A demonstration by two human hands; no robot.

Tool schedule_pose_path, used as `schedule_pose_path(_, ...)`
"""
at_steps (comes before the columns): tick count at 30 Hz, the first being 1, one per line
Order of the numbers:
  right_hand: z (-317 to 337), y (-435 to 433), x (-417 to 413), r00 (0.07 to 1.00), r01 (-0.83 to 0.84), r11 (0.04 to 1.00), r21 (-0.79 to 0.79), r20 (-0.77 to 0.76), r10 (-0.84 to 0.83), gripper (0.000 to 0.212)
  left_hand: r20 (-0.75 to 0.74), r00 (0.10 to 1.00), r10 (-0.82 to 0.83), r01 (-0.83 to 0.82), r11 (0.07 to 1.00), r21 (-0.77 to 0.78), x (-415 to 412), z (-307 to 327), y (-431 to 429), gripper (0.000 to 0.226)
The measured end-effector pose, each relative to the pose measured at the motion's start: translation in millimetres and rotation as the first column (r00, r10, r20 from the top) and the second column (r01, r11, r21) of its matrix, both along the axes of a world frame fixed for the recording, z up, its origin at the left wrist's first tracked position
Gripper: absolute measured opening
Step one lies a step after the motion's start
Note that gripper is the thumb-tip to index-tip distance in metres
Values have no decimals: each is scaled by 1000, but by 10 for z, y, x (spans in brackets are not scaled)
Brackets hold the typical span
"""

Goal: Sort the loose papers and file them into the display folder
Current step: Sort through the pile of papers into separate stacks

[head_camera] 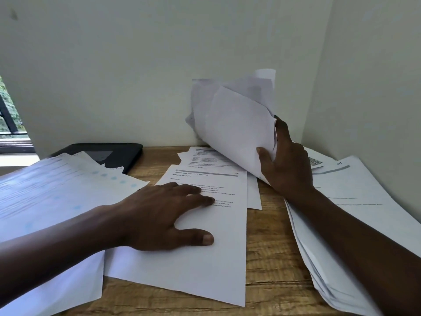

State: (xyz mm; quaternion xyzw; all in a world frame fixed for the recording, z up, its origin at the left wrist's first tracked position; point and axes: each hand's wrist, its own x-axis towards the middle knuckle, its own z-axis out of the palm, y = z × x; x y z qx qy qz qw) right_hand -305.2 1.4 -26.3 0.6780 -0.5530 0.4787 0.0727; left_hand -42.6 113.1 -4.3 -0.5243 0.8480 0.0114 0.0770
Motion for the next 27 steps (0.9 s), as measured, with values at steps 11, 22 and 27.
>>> schedule_pose_path(11, -31, 4, -2, 997, -46, 998, -35, -68, 43, 67, -128, 990, -66, 11, 921, -390, 149, -136, -212, 44)
schedule_pose_path(22, -32, 14, 14, 927, -322, 866, 382, -57, 370, 81, -587, 752, -299, -131, 805, -578, 139, 667, 100, 36)
schedule_pose_path(27, 254, 15, -350, 719, -685, 537, 492, 576, 389, 46, -433, 838, -331, -15, 780, -626, -71, 798, 280, 30)
